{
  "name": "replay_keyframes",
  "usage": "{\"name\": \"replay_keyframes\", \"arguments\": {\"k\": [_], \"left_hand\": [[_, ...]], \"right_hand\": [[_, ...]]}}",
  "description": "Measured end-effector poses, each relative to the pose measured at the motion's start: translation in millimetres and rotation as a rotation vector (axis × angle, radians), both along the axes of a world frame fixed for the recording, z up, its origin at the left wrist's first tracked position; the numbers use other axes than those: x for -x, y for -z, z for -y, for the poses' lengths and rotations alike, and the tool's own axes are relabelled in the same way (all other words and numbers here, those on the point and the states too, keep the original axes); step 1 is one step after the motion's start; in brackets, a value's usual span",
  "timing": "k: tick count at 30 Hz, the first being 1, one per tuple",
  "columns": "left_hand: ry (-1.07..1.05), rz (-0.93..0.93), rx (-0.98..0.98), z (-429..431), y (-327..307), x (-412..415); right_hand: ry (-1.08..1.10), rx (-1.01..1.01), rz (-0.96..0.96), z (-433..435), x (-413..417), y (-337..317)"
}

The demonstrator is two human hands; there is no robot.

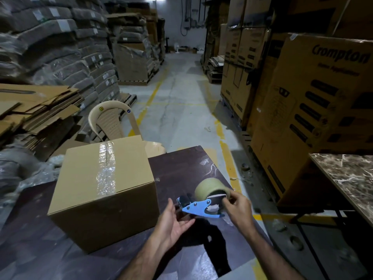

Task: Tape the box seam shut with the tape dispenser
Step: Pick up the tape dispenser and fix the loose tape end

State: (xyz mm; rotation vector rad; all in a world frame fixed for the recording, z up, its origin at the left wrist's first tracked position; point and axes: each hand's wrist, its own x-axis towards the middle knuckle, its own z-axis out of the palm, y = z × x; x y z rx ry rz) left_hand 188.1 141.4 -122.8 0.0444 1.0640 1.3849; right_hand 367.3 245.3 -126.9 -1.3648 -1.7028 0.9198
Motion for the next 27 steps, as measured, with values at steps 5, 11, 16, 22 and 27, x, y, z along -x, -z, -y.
{"name": "replay_keyframes", "arguments": {"k": [5,11,16,22,27], "left_hand": [[0.162,-0.014,-0.176,26,-48,31],[0.209,-0.093,-0.261,49,-89,72],[0.308,-0.232,-0.292,80,-112,103],[0.258,-0.431,-0.182,107,-122,135],[0.119,-0.498,-0.039,113,-120,162]], "right_hand": [[-0.149,-0.096,-0.203,2,26,-57],[-0.385,-0.195,-0.358,20,76,-105],[-0.565,-0.21,-0.463,43,123,-131],[-0.667,-0.192,-0.508,71,176,-145],[-0.7,-0.164,-0.466,83,217,-149]]}}
